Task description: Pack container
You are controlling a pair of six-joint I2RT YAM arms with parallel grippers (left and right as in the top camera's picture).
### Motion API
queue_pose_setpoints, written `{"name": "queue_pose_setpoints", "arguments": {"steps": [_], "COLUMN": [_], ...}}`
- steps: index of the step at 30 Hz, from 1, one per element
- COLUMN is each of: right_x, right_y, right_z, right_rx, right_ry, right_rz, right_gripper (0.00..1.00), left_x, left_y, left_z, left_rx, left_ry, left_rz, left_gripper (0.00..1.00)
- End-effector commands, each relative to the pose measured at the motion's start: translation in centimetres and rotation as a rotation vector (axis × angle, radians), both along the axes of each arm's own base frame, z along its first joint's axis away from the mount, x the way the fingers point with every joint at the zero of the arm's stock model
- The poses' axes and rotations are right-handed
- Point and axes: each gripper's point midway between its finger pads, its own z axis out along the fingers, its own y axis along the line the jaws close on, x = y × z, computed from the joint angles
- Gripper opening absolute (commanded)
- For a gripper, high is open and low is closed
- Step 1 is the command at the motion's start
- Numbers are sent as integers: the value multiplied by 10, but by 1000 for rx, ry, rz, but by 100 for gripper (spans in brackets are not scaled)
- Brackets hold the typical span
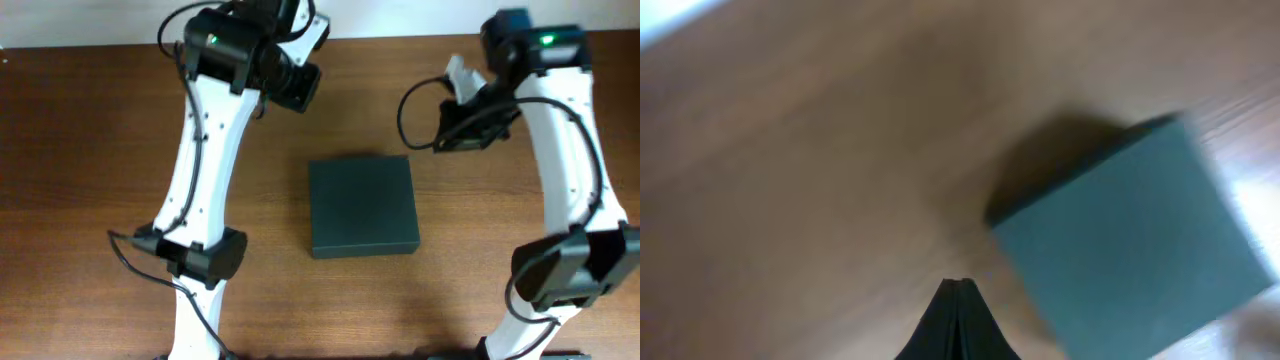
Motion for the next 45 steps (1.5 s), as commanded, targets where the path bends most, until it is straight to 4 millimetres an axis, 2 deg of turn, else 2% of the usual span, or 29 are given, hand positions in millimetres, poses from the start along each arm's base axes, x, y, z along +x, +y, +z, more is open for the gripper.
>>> {"name": "queue_pose_setpoints", "arguments": {"steps": [1, 6, 10, 11, 16, 22, 25, 27, 30, 33, 35, 36, 40, 42, 43, 45], "right_x": [-20, -44, -51, -53, -57, -62, -66, -73, -78, -77, -69, -64, -24, -3, 10, 20], "right_y": [3, 29, 47, 60, 80, 85, 83, 80, 77, 77, 79, 78, 52, 30, 10, -19], "right_z": [-46, -85, -94, -95, -97, -111, -126, -143, -155, -159, -157, -155, -122, -103, -88, -75], "right_rx": [-39, -82, -152, -159, -180, -198, -202, -207, -210, -209, -205, -209, -251, -256, -250, -247], "right_ry": [124, 188, 177, 164, 139, 141, 154, 171, 182, 175, 141, 124, 1, -63, -103, -133], "right_rz": [28, 142, 209, 231, 270, 276, 272, 270, 270, 267, 264, 257, 170, 97, 32, -53], "right_gripper": [16, 17, 18, 18, 18, 18, 18, 18, 18, 18, 18, 18, 18, 18, 18, 18], "left_x": [6, 2, -2, -7, -25, -55, -66, -75, -82, -88, -95, -96, -100, -102, -102, -103], "left_y": [43, 70, 89, 94, 99, 107, 110, 113, 114, 116, 117, 118, 120, 122, 127, 135], "left_z": [-36, -42, -30, -24, -16, -12, -8, -5, -1, 3, 7, 8, 2, -6, -14, -26], "left_rx": [152, 172, 159, 147, 148, 159, 158, 158, 155, 152, 147, 144, 143, 143, 139, 134], "left_ry": [89, 131, 119, 113, 120, 146, 143, 134, 129, 120, 106, 99, 63, 55, 45, 33], "left_rz": [107, 157, 205, 213, 216, 214, 214, 215, 216, 216, 217, 217, 214, 210, 222, 249], "left_gripper": [2, 2, 2, 2, 2, 2, 2, 2, 2, 2, 2, 2, 2, 2, 2, 2]}}
